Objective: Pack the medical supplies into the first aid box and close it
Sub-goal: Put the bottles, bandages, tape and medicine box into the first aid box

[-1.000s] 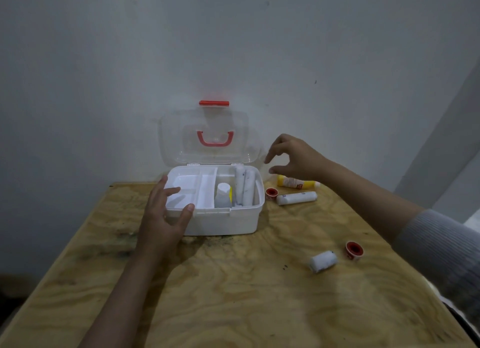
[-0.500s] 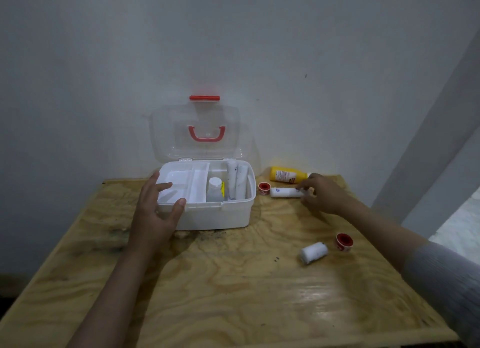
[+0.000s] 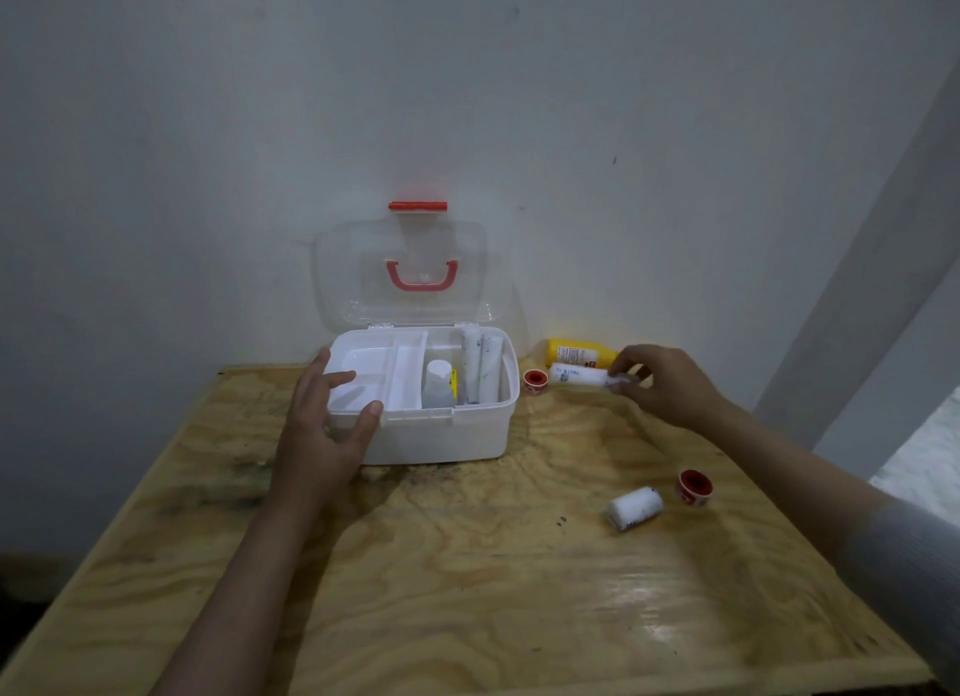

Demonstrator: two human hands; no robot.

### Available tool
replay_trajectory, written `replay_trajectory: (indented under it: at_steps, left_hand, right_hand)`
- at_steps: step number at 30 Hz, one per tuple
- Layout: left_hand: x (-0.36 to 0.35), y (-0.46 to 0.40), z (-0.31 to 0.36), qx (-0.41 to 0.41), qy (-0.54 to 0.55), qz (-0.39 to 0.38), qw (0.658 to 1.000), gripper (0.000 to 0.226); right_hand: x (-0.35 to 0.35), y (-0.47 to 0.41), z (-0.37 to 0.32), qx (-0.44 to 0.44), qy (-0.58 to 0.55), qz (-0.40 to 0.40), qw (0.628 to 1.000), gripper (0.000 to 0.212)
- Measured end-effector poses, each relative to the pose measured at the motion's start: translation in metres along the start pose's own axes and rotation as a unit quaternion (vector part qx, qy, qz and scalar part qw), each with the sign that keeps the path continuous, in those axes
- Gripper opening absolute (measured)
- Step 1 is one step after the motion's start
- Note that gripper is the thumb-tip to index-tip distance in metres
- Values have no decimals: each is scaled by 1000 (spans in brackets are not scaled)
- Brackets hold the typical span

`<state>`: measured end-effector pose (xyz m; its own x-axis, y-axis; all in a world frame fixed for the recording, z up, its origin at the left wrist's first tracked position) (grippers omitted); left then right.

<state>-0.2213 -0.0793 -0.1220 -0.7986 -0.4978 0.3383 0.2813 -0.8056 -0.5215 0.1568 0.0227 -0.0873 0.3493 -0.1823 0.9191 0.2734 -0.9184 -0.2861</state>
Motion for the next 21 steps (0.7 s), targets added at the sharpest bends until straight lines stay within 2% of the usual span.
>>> replay_trajectory:
  at_steps: [5,9,16,21]
  left_hand:
    - [0,0,-2,0,3,-1,1000,42]
    - [-1,1,-3,-3,11,3,1000,41]
    - [-1,0,-3,16,13,-3,1000,39]
    - [3,1,5,37,16,-18,999,45]
  right_hand:
    - [52,-4,-24,26,-19,76,997,13]
    - [75,-13,-64,97,-26,102,990,18]
    - [59,-51,-150,246,39,58,967,23]
    - [34,-84,-195,297,142,24,944,22]
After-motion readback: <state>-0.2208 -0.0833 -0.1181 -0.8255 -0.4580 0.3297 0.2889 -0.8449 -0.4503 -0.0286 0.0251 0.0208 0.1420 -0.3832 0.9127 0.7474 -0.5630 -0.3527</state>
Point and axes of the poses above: each hand's wrist, its own y-axis away from the middle knuckle, its own x-axis out of the back of the hand, z = x × y, the point moved 2 cm from there along -y, towards the middle knuckle, and after that the axes turned 9 degrees about y, right-handed, at the moved point
